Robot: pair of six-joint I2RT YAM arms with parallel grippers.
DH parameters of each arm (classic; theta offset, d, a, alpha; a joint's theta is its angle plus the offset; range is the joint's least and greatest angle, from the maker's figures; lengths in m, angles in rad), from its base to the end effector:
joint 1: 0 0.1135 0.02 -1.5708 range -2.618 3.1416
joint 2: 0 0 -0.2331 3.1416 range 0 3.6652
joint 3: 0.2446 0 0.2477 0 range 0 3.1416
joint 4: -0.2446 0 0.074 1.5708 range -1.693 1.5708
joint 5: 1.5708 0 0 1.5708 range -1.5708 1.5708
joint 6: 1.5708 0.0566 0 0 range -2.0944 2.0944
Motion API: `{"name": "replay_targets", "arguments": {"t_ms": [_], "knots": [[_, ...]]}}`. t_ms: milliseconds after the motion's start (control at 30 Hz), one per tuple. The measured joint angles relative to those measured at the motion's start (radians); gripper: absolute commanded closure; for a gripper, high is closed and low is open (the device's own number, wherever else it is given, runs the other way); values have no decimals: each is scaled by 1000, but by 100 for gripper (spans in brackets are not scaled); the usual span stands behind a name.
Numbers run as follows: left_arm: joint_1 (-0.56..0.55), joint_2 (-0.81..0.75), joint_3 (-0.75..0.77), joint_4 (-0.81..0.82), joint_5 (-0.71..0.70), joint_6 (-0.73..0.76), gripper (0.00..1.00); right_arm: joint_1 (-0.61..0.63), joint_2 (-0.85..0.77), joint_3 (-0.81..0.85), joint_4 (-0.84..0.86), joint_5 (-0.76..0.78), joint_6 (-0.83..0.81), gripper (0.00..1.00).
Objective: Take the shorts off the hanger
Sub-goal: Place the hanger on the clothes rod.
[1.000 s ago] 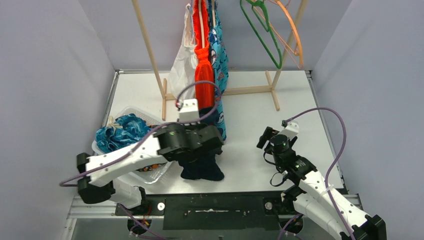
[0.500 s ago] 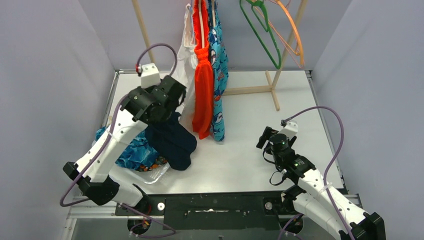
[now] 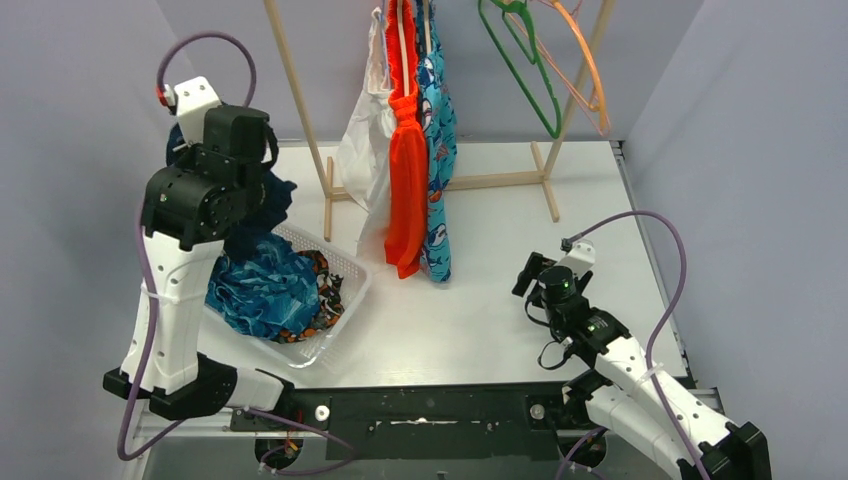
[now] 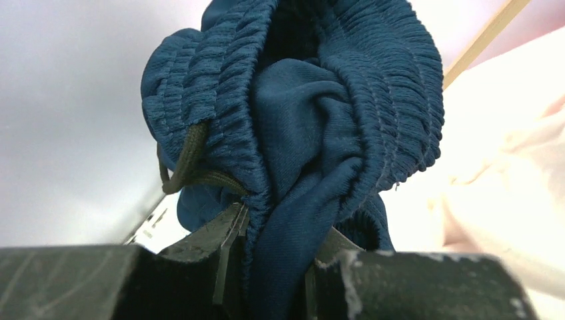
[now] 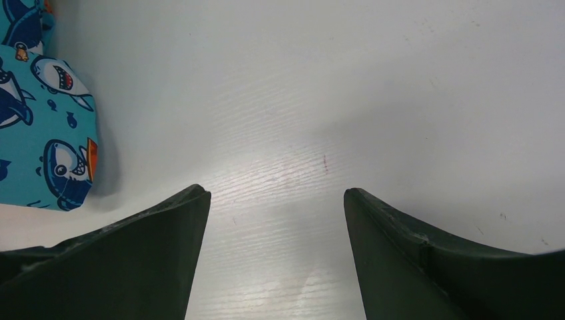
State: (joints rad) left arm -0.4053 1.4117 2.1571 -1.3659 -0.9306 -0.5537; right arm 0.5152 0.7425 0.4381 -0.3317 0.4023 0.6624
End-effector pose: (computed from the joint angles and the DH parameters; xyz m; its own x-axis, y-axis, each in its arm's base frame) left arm 0.2078 -0.0398 0.4881 -0.2631 -0.2289 -0.9372 -0.5906 0.8063 -0.0312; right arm 0.1823 0.0777 0.1814 -0.5179 0.3571 -0.7773 0.1766 0.9338 0.3113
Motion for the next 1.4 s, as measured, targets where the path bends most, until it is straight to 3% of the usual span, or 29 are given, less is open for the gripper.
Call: {"name": "replay_targets", "arguments": {"t_ms": [333,467,633,733,1100,1400], "knots": [[25,-92,-443,42,179,-29,100,-6,58,17,29,-13,-14,25],[211,-169,-675,170,371,-6,100,-7,59,18,38,-25,-15,25],[504,-179,-853,309,557,25,100,-12,53,22,32,-27,-22,25],[605,-191,-938,389,661,27,100,-12,35,22,28,-26,-22,25],[637,-260,-1302,687,864,-86,100,-13,41,33,21,-26,-24,25],[878,-212,-1412,817,1137,-127,100,-18,9,38,-8,-13,-14,24]]}}
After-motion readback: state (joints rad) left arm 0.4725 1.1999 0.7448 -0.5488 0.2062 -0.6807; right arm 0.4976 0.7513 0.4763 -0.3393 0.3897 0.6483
